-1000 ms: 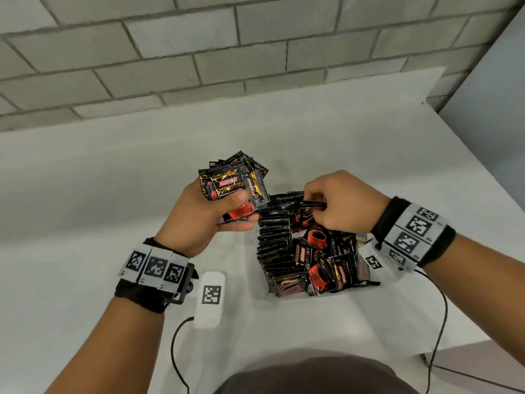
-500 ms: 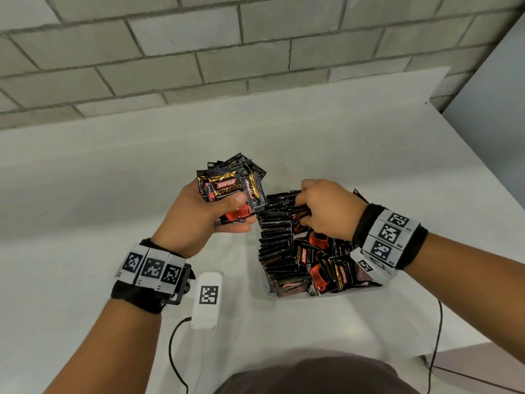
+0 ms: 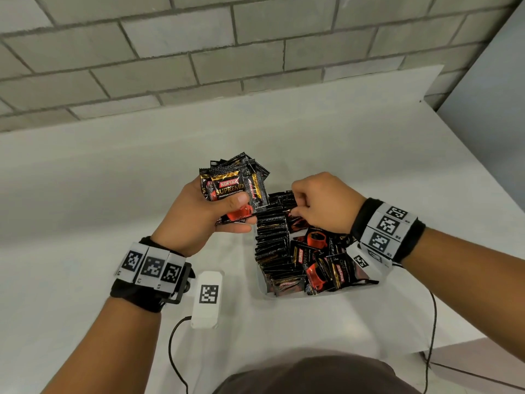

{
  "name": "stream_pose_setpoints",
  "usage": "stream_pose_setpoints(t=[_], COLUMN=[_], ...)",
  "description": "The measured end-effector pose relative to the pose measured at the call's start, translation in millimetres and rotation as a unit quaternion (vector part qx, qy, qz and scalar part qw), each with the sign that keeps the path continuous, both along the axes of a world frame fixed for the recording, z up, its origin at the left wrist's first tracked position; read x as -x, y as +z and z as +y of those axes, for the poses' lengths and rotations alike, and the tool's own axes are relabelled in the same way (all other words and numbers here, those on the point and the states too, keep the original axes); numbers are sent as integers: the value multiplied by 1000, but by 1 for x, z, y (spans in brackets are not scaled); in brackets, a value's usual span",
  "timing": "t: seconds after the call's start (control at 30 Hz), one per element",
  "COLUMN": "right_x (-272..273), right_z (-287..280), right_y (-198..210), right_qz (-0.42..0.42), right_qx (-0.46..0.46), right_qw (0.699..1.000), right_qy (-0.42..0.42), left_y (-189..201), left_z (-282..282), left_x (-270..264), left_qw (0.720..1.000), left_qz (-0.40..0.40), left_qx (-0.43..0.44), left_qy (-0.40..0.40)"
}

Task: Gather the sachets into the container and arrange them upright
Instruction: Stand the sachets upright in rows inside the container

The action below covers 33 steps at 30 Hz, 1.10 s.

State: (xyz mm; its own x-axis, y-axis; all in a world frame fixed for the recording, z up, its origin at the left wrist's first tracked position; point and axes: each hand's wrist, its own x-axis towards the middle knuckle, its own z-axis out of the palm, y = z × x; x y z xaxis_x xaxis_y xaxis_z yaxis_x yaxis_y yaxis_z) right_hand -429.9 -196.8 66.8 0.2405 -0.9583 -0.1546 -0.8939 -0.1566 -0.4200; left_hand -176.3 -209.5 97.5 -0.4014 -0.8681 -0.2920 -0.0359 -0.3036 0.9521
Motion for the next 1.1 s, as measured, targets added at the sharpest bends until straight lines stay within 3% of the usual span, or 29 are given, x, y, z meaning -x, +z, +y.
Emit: stream_pose_setpoints(t=[0.13,0.3,0.4,0.6,0.67,0.87,0.97,1.1], right_x=[7,2,2,5,-3,-21,-27,-26], right_z=[-6,-1,-3,17,39,72,71,66], right_y=[9,0,1,35,41,7,2,3], right_qz=[-62,11,9,-65,-101,-124,-149,-112], right_qx=[12,-4,-23,-60,-116,-230,-226,-204], right_qw=[997,999,999,996,987,962,960,968], right_qy=[-44,-30,-42,25,49,76,77,90], left_y=[-1,-2,-1,1,0,-3,-3,-3], left_z=[0,2,2,0,-1,0,2,3], left_x=[-2,-2,-2,-8,-10,-7,-6,-7], left_qw=[1000,1000,1000,1000,1000,1000,1000,1000], left_qz=[-4,-2,-5,-7,-11,-6,-5,-2], left_qx=[1,-6,-4,-3,0,-2,-2,-4], left_qy=[-2,2,-8,-7,-3,-3,-10,-12])
